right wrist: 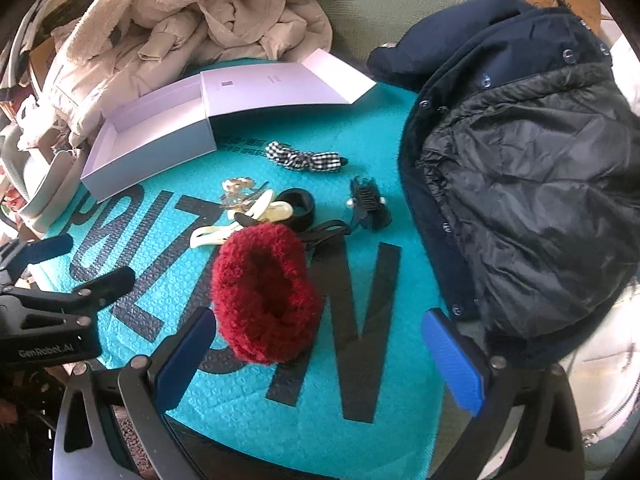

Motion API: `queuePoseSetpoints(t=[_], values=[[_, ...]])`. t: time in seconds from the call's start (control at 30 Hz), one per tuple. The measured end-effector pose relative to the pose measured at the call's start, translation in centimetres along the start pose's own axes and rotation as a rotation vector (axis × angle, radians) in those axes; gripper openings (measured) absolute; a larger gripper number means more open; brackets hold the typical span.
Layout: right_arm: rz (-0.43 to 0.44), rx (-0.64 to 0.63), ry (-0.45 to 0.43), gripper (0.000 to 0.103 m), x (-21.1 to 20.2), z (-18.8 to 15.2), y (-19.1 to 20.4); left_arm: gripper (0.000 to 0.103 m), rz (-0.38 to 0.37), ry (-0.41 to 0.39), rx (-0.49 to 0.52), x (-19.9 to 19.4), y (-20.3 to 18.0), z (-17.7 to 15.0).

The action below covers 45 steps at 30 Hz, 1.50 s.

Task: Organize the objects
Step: 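Move both tools toward the red scrunchie and pink compact, then grasp the red fuzzy scrunchie with the right tool while the left tool grasps the pink compact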

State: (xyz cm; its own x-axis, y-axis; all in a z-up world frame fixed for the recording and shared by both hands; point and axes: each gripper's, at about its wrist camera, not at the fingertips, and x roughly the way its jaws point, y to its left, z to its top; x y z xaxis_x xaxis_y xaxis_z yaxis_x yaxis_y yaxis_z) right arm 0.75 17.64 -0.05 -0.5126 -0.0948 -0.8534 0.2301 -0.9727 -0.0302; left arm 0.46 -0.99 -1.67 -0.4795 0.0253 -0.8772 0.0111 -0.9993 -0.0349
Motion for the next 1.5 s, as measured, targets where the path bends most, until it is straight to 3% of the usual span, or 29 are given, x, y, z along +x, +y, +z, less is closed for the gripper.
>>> queuePoseSetpoints(t=[0.73, 0.9, 1.03, 1.13, 1.37, 1.5], values=[[0.149, -0.029, 0.092, 0.099, 6.3, 0.4, 0.6, 0.102, -0.026, 0.083, -0.005, 5.1, 0.0, 0.8], [0.232, -0.004, 0.114, 0.08, 7.0, 0.4, 0.4, 0.101, -0.04, 0.101, -0.006, 5.9, -0.1, 0.7], [0.296, -0.011, 0.123, 0.054, 7.1, 0.5, 0.7, 0.101, -0.05, 0.12, -0.002, 6.7, -0.4, 0.6], [0.284, -0.052, 0.092, 0.038, 6.3, 0.5, 1.0, 0.101, -0.06, 0.112, 0.006, 6.7, -0.7, 0.7], [0.21, -0.084, 0.086, 0.035, 5.1, 0.3, -0.8, 0.101, -0.15, 0.08, 0.055, 7.0, -2.7, 1.2], [0.174, -0.064, 0.112, 0.035, 5.6, -0.2, -2.5, 0.101, -0.165, 0.085, 0.098, 7.8, -4.7, 1.4]])
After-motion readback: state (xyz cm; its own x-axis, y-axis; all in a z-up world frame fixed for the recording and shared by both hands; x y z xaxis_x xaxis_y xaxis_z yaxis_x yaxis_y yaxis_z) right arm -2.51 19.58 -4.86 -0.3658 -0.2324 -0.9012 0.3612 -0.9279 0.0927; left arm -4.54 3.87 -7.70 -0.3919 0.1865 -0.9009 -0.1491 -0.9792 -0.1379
